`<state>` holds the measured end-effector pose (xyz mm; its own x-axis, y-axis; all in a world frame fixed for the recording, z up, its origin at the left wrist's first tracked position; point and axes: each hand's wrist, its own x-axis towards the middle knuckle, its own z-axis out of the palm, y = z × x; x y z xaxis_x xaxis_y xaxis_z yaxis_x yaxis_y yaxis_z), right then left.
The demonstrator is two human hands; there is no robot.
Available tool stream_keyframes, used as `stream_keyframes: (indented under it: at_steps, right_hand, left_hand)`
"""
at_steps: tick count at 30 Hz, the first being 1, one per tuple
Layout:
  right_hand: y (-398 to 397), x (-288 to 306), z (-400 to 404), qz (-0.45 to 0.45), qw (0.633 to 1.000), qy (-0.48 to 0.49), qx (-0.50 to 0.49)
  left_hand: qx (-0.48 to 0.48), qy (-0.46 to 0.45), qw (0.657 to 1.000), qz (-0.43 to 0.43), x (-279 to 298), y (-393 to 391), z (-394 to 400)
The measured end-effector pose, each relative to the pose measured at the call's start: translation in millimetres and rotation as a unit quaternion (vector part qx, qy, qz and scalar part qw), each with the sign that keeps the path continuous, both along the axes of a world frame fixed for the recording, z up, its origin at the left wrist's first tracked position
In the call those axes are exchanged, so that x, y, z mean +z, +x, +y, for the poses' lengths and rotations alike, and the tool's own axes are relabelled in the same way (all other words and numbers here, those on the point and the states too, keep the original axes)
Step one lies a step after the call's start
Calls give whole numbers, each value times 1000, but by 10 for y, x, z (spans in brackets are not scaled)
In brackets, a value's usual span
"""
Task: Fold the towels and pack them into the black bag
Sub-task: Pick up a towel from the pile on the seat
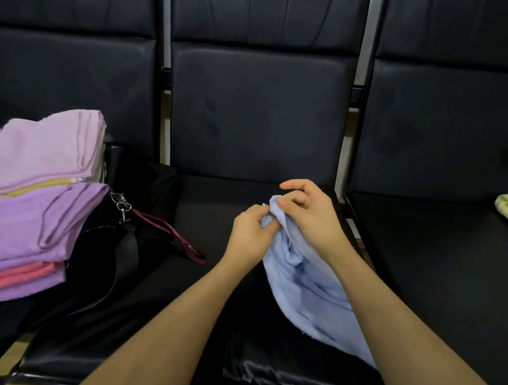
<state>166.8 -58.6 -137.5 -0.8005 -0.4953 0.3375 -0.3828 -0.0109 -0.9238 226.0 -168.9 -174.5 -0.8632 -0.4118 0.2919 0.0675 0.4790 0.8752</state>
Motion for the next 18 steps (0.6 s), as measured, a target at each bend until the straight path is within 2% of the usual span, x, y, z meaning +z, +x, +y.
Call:
stream_keyframes:
  at_steps: [4,6,9,11,14,18]
  right_hand:
    - [-47,-42,73,17,1000,13,3]
    - [-70,-107,115,56,993,102,-10]
    - [-84,-266,145,151,949,276,-3]
    - [-85,-354,146,199,929,313,9]
    - [-107,-391,128,214,928,304,-23]
    - [-76,-238,110,73,978,170,-91]
  left_hand:
    - [101,56,993,-11,0,5,-73]
    - [138,68,988,-16,21,14,-108]
    - [155,47,986,-33,21,22,-153]
    - [164,34,985,-44,-8,8,-177]
    - [171,-10,984,-58,-58,-10,-222]
    - [165,-42,984,-57,-45,47,-265]
